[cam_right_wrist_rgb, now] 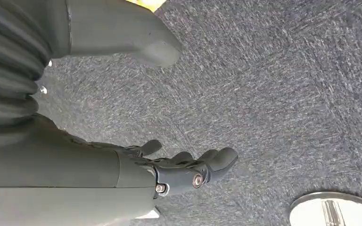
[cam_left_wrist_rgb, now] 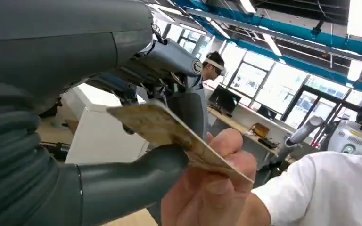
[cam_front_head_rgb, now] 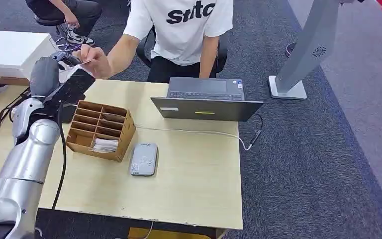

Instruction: Pass the card to the sensor for recognition and then transmit it.

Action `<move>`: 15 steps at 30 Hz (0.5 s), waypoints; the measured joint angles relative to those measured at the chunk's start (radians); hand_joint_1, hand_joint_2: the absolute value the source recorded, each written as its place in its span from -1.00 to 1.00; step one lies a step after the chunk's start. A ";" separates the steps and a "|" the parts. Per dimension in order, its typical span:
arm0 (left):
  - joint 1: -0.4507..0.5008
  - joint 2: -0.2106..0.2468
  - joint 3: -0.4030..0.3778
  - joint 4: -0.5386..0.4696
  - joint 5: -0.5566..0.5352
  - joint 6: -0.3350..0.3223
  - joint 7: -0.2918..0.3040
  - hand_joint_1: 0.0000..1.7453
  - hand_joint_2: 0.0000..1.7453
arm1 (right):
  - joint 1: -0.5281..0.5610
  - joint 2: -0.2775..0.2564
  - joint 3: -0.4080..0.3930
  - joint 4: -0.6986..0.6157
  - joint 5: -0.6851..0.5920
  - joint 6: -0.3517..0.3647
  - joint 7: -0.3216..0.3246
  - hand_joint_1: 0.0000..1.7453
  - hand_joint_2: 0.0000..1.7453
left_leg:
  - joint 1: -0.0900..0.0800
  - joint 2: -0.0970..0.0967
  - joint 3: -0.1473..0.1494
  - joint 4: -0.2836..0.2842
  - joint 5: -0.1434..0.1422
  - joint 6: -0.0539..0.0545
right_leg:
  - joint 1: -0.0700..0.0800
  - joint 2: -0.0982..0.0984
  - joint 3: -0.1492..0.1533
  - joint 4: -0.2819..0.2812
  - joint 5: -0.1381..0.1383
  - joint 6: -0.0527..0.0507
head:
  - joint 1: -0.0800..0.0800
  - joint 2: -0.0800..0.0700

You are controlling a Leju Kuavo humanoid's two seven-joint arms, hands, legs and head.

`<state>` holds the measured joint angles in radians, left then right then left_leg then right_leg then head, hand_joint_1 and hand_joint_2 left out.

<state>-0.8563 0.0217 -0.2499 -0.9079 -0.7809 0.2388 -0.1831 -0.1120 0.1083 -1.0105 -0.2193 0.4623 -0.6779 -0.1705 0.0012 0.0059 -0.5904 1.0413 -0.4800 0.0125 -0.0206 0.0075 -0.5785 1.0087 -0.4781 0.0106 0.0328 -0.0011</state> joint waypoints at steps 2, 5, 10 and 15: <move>0.001 -0.002 -0.002 0.000 0.000 -0.003 0.000 1.00 1.00 | 0.000 0.000 0.001 0.000 0.000 0.000 0.000 -1.00 1.00 | 0.000 0.000 0.000 0.000 0.000 0.000 | 0.000 0.000 0.000 0.000 0.000 0.000 | 0.000 0.000; 0.001 -0.002 -0.006 0.000 0.001 -0.005 0.000 1.00 1.00 | 0.001 0.000 0.001 0.000 0.000 0.000 0.000 -1.00 1.00 | 0.000 0.000 0.000 0.000 0.000 0.000 | 0.000 0.000 0.000 0.000 0.000 0.000 | 0.000 0.000; 0.001 -0.002 -0.006 0.000 0.002 -0.005 0.000 1.00 1.00 | 0.001 0.000 0.002 0.000 0.001 0.000 0.000 -1.00 1.00 | 0.000 0.000 0.000 0.000 0.000 0.000 | 0.000 0.000 0.000 0.000 0.000 0.000 | 0.000 0.000; 0.002 -0.003 -0.006 0.000 0.009 -0.008 0.000 1.00 1.00 | 0.001 0.000 0.002 0.000 0.001 0.000 -0.001 -1.00 1.00 | 0.000 0.000 0.000 0.000 0.000 0.000 | 0.000 0.000 0.000 0.000 0.000 0.000 | 0.000 0.000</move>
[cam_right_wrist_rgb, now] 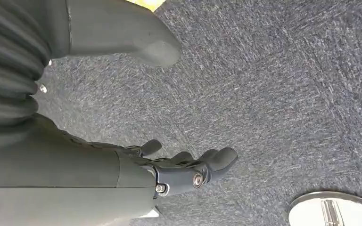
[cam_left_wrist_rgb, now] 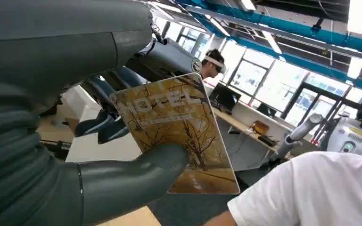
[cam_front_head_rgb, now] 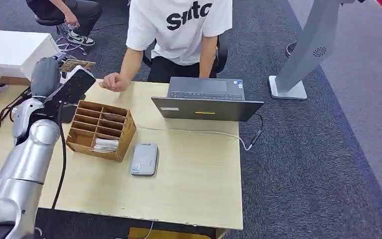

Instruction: Pass the card to the sensor for recognition and then transmit it.

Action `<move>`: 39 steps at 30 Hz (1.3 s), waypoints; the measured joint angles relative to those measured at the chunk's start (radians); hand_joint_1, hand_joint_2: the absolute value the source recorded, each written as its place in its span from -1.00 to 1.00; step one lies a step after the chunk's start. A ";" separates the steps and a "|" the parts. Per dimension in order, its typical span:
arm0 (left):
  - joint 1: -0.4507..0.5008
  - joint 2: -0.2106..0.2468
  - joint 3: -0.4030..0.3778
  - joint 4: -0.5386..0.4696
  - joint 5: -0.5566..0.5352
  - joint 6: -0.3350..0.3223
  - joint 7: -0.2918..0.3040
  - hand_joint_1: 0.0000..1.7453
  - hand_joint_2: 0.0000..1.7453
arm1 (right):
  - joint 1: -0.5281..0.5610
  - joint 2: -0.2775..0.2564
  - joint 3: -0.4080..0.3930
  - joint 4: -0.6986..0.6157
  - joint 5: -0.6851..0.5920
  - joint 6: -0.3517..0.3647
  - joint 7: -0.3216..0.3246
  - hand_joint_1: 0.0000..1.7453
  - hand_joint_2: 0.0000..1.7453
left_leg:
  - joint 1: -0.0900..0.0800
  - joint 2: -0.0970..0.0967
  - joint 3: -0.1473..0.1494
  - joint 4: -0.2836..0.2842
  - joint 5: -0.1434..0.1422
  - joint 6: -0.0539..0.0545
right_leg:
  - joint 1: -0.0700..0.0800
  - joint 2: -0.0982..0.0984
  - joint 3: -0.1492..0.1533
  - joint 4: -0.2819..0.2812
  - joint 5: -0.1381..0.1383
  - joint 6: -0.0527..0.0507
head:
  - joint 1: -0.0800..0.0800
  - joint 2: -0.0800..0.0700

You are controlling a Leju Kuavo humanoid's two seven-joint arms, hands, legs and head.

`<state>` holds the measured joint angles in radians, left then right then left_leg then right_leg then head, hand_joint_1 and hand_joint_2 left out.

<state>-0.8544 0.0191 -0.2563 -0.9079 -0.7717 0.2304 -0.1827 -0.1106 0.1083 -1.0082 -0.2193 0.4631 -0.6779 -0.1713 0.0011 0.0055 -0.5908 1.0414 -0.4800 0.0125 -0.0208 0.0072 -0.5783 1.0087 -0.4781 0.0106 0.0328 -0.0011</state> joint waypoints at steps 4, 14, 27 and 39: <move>0.004 0.000 -0.001 0.000 0.003 -0.007 0.000 1.00 1.00 | 0.000 0.000 0.000 0.000 -0.001 0.000 0.000 -1.00 1.00 | 0.000 0.000 0.000 0.000 0.000 0.000 | 0.000 0.000 0.000 0.000 0.000 0.000 | 0.000 0.000; 0.029 -0.012 -0.028 -0.038 0.008 -0.049 -0.021 1.00 1.00 | 0.000 0.000 0.000 0.000 -0.003 0.000 -0.002 -1.00 1.00 | 0.000 0.000 0.000 0.000 0.000 0.000 | 0.000 0.000 0.000 0.000 0.000 0.000 | 0.000 0.000; 0.237 -0.003 -0.301 -0.353 0.043 -0.233 -0.043 1.00 1.00 | 0.001 0.005 -0.008 0.000 -0.022 -0.002 -0.019 -1.00 1.00 | -0.001 -0.001 -0.001 0.000 0.000 0.000 | -0.001 -0.001 0.000 0.000 0.000 0.000 | -0.001 0.000; 0.255 0.024 -0.373 -0.394 0.072 -0.248 -0.031 1.00 1.00 | 0.000 0.008 -0.008 0.000 -0.016 -0.002 -0.019 -1.00 1.00 | 0.000 -0.001 -0.001 0.000 0.000 0.001 | -0.001 -0.001 0.000 0.000 0.000 0.000 | 0.000 0.000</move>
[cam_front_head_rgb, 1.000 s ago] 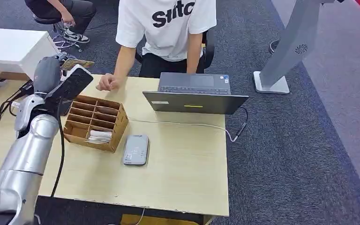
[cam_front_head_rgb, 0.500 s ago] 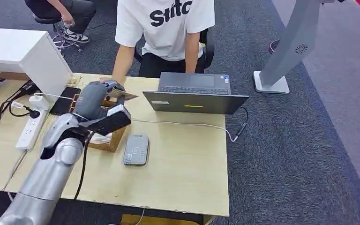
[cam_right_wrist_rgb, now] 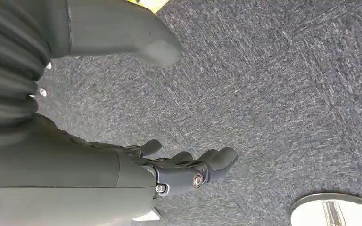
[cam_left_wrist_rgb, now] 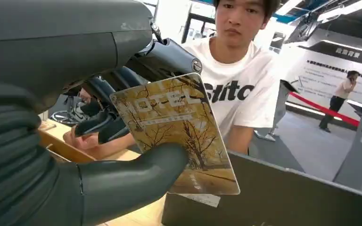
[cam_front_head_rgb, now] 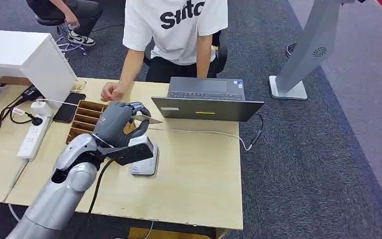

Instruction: Pass the card to the sensor for recognition and then transmit it.

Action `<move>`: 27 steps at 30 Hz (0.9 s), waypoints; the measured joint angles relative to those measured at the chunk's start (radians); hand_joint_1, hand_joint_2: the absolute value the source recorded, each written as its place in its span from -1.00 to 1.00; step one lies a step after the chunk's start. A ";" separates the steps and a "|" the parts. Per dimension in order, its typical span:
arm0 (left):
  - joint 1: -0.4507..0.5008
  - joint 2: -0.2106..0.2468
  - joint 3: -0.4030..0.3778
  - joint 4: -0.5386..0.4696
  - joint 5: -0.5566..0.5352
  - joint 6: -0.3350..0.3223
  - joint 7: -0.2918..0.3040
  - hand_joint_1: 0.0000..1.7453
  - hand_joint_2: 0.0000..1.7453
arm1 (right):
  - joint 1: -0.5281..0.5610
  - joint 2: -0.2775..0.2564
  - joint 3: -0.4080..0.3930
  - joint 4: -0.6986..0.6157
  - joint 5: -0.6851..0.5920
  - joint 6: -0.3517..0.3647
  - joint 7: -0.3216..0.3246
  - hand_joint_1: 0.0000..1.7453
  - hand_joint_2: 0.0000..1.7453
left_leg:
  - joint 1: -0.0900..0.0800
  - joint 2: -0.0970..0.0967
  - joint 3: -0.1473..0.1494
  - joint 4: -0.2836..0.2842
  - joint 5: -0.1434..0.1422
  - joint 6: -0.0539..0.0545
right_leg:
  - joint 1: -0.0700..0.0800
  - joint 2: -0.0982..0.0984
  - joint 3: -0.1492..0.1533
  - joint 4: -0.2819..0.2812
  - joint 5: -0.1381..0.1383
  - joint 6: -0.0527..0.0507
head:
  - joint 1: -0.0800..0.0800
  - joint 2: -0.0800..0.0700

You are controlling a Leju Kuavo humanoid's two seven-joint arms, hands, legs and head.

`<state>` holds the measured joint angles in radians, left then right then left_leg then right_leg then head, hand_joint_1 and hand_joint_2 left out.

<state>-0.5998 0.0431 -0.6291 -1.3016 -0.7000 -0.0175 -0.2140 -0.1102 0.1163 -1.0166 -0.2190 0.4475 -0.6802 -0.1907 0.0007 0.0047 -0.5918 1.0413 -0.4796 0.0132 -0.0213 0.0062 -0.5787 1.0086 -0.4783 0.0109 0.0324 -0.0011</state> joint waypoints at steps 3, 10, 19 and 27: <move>0.001 0.005 -0.004 0.002 0.005 0.000 0.002 1.00 1.00 | 0.000 0.001 0.000 0.000 0.003 0.000 0.000 -1.00 1.00 | 0.000 0.000 0.000 0.000 0.000 0.000 | 0.000 0.000 0.000 0.000 0.000 0.000 | 0.000 0.000; 0.007 0.013 -0.021 0.050 -0.002 0.009 0.039 1.00 1.00 | 0.000 0.004 0.000 0.001 0.015 0.000 0.008 -1.00 1.00 | 0.000 0.000 0.000 0.000 0.000 0.000 | 0.000 0.000 0.000 0.000 0.000 0.000 | 0.000 0.000; 0.015 0.006 -0.026 0.184 -0.132 0.147 0.094 1.00 1.00 | 0.000 0.011 0.002 0.001 0.043 0.001 0.008 -1.00 1.00 | 0.000 0.000 0.000 0.000 0.000 0.000 | 0.000 0.000 0.000 0.000 0.000 0.000 | 0.000 0.000; 0.015 -0.006 -0.026 0.254 -0.162 0.165 0.105 1.00 1.00 | 0.000 0.016 0.003 0.002 0.048 0.001 0.008 -1.00 1.00 | 0.000 0.000 0.000 0.000 0.000 0.000 | 0.000 0.000 0.000 0.000 0.000 0.000 | 0.000 0.000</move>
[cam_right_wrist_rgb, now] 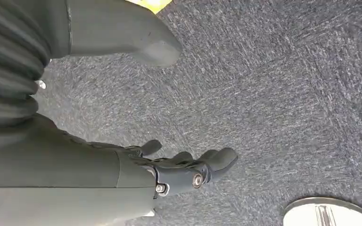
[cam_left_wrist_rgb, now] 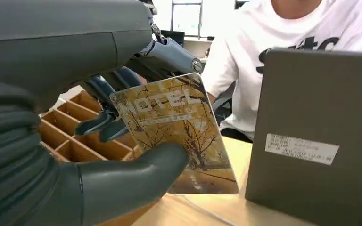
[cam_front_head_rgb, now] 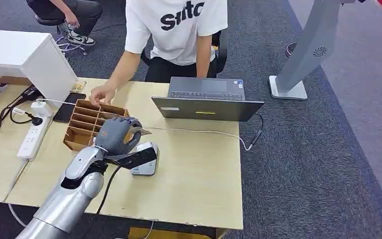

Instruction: Pass the card to the sensor for recognition and then transmit it.

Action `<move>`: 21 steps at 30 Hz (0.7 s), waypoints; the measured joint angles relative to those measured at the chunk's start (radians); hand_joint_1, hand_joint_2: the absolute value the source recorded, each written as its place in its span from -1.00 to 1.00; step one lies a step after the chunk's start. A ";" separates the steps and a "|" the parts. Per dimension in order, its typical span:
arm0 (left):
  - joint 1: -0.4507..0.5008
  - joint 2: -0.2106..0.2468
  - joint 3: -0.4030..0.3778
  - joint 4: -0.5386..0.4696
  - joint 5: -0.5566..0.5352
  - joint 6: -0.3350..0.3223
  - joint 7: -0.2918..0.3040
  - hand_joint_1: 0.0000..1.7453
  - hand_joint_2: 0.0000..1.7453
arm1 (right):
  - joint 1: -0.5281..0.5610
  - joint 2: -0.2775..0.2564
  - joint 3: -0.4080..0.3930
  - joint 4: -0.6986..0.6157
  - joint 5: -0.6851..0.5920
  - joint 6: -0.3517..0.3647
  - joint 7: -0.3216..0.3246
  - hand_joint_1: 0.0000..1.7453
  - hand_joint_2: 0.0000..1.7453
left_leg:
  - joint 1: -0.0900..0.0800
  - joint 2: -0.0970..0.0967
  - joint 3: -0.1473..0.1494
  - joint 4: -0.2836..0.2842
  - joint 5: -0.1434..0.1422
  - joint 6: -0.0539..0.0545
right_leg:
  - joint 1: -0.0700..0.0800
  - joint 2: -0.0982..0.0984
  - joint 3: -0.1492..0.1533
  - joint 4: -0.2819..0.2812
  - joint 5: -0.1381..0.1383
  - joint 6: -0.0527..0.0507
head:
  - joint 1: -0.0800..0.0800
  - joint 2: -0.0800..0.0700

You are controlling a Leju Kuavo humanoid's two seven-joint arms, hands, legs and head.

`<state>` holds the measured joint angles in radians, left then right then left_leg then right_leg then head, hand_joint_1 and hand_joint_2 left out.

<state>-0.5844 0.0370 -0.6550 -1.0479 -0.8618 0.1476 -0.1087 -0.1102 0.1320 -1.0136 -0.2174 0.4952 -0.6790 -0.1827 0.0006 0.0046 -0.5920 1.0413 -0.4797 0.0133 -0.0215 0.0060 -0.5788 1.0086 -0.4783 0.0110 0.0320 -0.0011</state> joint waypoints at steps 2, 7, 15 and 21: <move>0.000 -0.002 0.000 0.008 0.000 0.000 0.000 1.00 1.00 | 0.000 0.000 0.000 0.000 0.000 0.000 0.000 -1.00 1.00 | 0.000 0.000 0.000 0.000 0.000 0.000 | 0.000 0.000 0.000 0.000 0.000 0.000 | 0.000 0.000; 0.000 -0.006 0.000 0.028 -0.015 0.006 0.011 1.00 1.00 | 0.000 0.000 0.000 0.001 0.007 0.000 0.003 -1.00 1.00 | 0.000 0.000 0.000 0.000 0.000 0.000 | 0.000 0.000 0.000 0.000 0.000 0.000 | 0.000 0.000; 0.003 -0.023 0.011 0.091 -0.039 0.039 0.007 1.00 1.00 | 0.000 0.003 0.005 0.001 0.021 0.000 0.011 -1.00 1.00 | 0.000 0.000 0.000 0.000 0.000 0.000 | 0.000 0.000 0.000 0.000 0.000 0.000 | 0.000 0.000; 0.006 -0.039 0.020 0.132 -0.047 0.040 -0.002 1.00 1.00 | 0.000 0.004 0.007 0.001 0.027 0.001 0.007 -1.00 1.00 | 0.000 0.000 0.000 0.000 0.000 0.000 | 0.000 0.000 0.000 0.000 0.000 0.000 | 0.000 0.000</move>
<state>-0.5782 -0.0019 -0.6352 -0.9155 -0.9087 0.1881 -0.1106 -0.1098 0.1358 -1.0063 -0.2167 0.5219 -0.6779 -0.1755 0.0006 0.0045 -0.5921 1.0413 -0.4797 0.0133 -0.0215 0.0060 -0.5788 1.0086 -0.4783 0.0110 0.0320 -0.0011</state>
